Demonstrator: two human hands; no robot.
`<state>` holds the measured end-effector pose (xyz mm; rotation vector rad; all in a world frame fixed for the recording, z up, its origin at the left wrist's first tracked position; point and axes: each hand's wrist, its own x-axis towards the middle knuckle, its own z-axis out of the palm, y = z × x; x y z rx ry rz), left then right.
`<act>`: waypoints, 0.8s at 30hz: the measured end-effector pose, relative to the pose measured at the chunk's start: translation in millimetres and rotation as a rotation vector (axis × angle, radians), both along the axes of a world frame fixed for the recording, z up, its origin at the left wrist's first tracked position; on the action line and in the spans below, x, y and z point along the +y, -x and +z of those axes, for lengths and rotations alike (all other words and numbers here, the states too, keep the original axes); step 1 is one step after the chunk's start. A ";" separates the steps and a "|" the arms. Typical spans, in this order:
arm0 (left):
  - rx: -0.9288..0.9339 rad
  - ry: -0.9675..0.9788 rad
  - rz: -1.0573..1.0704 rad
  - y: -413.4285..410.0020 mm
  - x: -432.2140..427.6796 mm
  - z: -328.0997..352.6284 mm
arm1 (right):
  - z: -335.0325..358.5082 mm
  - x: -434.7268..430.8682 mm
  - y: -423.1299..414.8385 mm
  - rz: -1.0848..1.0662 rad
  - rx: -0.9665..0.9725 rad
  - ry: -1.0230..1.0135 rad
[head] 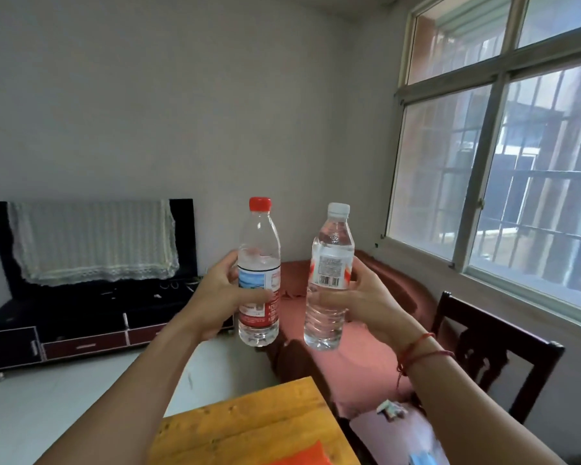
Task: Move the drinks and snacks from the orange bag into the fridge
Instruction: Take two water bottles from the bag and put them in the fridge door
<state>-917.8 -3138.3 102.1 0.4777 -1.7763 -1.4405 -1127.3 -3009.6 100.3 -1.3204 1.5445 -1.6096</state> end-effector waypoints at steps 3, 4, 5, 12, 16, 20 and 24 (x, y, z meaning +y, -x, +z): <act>0.032 0.003 0.014 -8.8 5.2 8.2 | 11.3 -2.8 -4.6 0.017 0.025 0.040; 0.040 0.004 0.025 -11.6 5.9 9.6 | 13.6 -3.7 -6.2 0.021 0.031 0.048; 0.044 0.004 0.036 -13.8 6.7 10.5 | 15.2 -4.5 -7.7 0.026 0.029 0.054; 0.016 0.038 0.095 -29.4 5.5 14.8 | 17.4 -16.1 -11.3 0.089 0.040 0.069; 0.012 0.041 0.110 -32.3 6.3 17.3 | 17.4 -21.7 -10.0 0.104 0.051 0.064; 0.015 0.039 0.142 -35.7 4.7 15.1 | 17.2 -25.9 -12.3 0.137 0.057 0.064; 0.012 0.055 0.177 -40.7 6.3 11.4 | 16.3 -29.8 -16.0 0.182 0.057 0.074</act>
